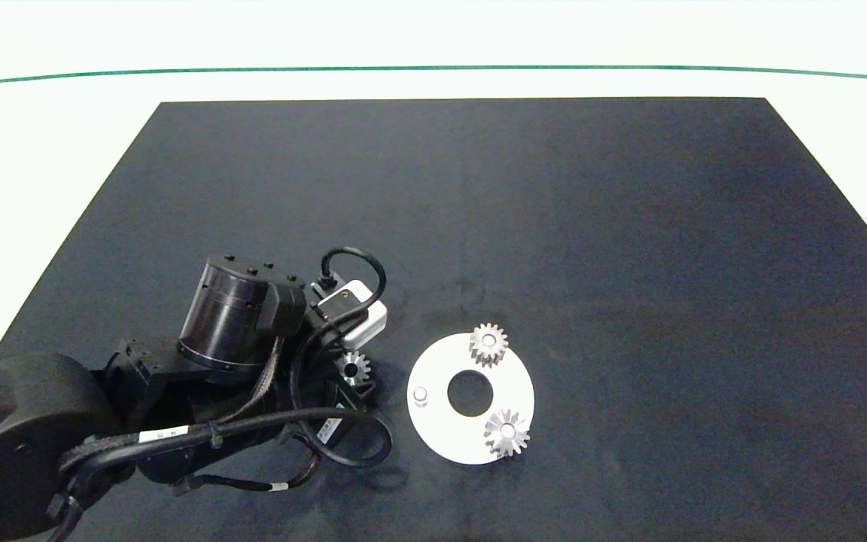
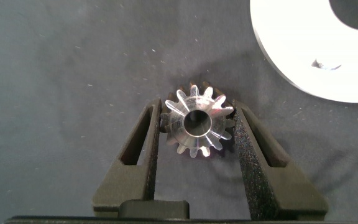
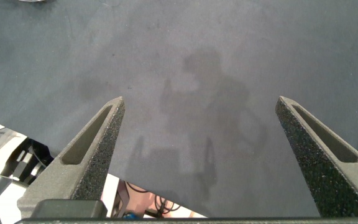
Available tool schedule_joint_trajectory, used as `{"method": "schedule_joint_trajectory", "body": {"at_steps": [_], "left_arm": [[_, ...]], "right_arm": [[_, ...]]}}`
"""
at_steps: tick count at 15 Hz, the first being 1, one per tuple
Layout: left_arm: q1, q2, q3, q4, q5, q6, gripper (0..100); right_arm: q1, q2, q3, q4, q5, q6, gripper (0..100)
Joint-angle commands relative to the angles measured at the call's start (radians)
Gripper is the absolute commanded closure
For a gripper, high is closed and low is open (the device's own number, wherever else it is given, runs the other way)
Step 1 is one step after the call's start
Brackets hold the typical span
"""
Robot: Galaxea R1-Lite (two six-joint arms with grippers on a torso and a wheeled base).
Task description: Install three planetary gears onto the carrier pins
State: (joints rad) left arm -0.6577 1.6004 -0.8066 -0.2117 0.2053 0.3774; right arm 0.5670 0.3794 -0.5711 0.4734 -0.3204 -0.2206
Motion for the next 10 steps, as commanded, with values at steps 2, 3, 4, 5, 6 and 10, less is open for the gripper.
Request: {"method": "schedule_joint_trajectory", "body": {"at_steps": [2, 3, 4, 5, 6, 10], "left_arm": [[-0.007, -0.053, 0.001, 0.025, 0.002, 0.003, 100], [-0.010, -0.065, 0.003, 0.044, 0.002, 0.003, 100], [-0.013, -0.077, 0.000, 0.064, 0.002, 0.001, 100], [-0.028, -0.091, -0.002, 0.080, 0.003, -0.002, 100], [-0.042, -0.105, -0.009, 0.092, 0.003, -0.002, 100], [-0.108, -0.117, -0.052, 0.144, 0.011, -0.022, 100]], "right_arm": [[0.001, 0.001, 0.000, 0.002, -0.002, -0.003, 0], [0.001, 0.000, 0.000, 0.002, -0.002, -0.008, 0], [0.001, 0.001, 0.000, 0.002, -0.002, -0.011, 0], [0.001, 0.001, 0.003, 0.002, -0.002, -0.011, 0], [0.001, 0.001, 0.010, 0.002, -0.002, -0.011, 0], [0.001, 0.001, 0.008, 0.002, -0.002, -0.013, 0]]}}
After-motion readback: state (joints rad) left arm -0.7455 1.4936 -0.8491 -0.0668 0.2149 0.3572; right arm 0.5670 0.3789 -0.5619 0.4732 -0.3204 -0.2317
